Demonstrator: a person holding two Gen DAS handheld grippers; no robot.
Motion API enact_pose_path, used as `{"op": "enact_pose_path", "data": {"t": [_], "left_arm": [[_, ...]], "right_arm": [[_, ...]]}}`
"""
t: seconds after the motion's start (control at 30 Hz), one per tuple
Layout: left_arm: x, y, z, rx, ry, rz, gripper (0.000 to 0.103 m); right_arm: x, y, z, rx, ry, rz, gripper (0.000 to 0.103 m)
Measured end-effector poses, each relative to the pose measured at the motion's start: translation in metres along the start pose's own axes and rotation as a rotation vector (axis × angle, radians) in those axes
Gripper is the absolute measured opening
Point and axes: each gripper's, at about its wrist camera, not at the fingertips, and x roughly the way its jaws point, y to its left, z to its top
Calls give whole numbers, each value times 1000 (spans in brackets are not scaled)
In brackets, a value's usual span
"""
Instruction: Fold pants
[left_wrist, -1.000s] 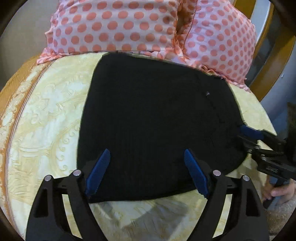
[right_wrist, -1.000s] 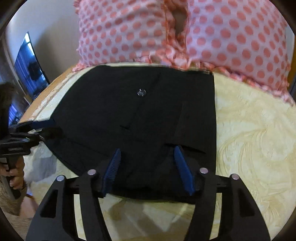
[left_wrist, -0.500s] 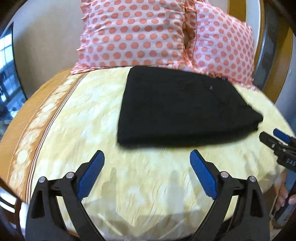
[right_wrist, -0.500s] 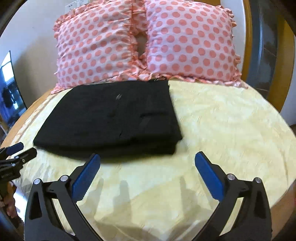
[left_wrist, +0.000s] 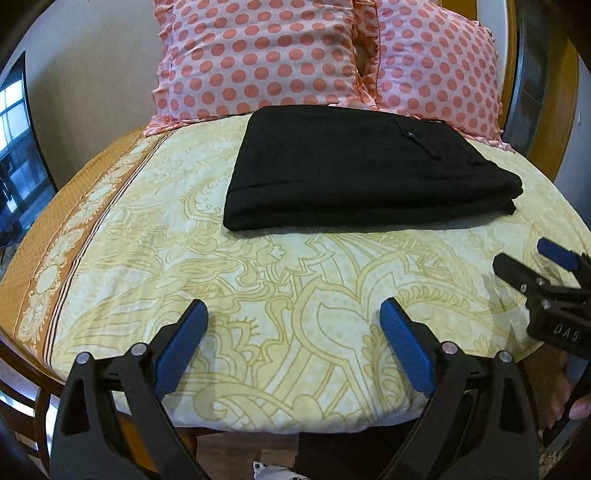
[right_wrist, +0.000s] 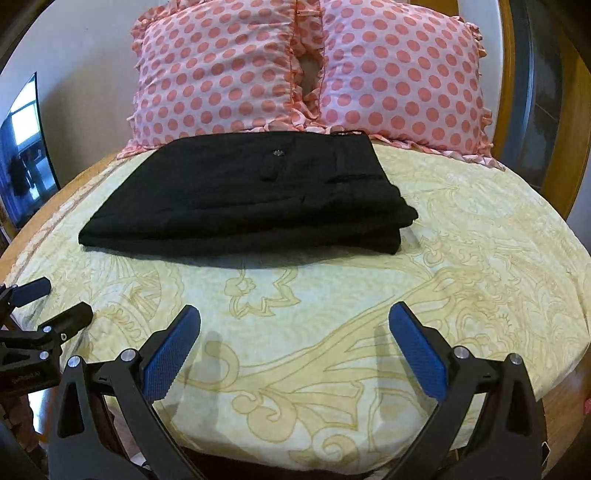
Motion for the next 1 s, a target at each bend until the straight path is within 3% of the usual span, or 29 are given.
{"op": "enact_pose_path", "data": {"t": [0.07, 1.0], "left_arm": [[2, 1, 0, -8, 0, 11, 101], [0, 0, -2, -20, -29, 14, 101]], "right_arm": [[1, 1, -3, 4, 11, 3, 102], [1, 4, -8, 1, -3, -21, 102]]}}
